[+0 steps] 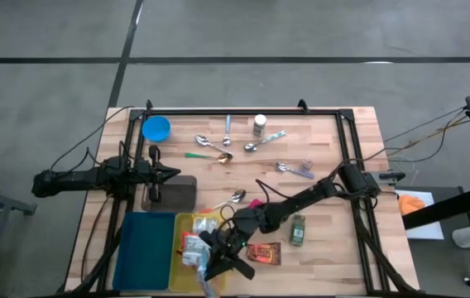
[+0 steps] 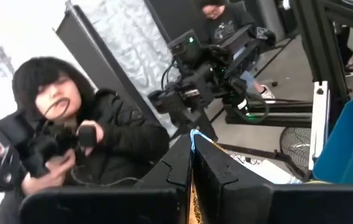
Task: Pick & Place Food Item
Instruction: Put the blue noodle pack into the yellow bin, then put the white seasoning bottle into the blue bin
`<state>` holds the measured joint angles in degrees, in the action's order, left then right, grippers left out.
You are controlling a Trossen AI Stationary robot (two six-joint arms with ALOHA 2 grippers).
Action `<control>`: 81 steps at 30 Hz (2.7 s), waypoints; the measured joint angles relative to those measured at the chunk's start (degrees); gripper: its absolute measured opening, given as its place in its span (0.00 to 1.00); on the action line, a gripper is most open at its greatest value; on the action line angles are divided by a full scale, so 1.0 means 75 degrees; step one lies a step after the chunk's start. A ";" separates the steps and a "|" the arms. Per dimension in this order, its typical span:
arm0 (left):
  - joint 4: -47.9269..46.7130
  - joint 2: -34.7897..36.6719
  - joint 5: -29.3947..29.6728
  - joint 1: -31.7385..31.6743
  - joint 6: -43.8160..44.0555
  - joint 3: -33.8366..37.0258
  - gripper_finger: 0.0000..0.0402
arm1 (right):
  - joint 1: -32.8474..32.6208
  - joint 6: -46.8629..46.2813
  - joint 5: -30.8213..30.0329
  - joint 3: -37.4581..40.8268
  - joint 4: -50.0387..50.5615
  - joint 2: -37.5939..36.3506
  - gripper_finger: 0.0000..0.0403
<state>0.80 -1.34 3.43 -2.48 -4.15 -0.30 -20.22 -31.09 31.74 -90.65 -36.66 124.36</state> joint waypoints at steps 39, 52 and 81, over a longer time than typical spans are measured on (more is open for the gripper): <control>-0.0002 0.0000 0.0000 0.0000 -0.0002 0.0000 0.03 | 0.0395 -0.1605 -0.3793 -0.0006 0.3266 0.0213 0.02; 0.0000 0.0000 0.0002 0.0002 -0.0001 -0.0003 0.03 | 0.0398 -0.1603 -0.3442 0.0003 0.2811 0.0198 0.05; 0.0000 0.0000 0.0002 0.0000 -0.0002 0.0000 0.03 | 0.0213 0.1643 -0.4255 -0.0896 0.4185 -0.0396 0.41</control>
<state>0.80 -1.34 3.44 -2.48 -4.16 -0.30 -18.62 -18.77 -0.18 -97.37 -5.27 121.39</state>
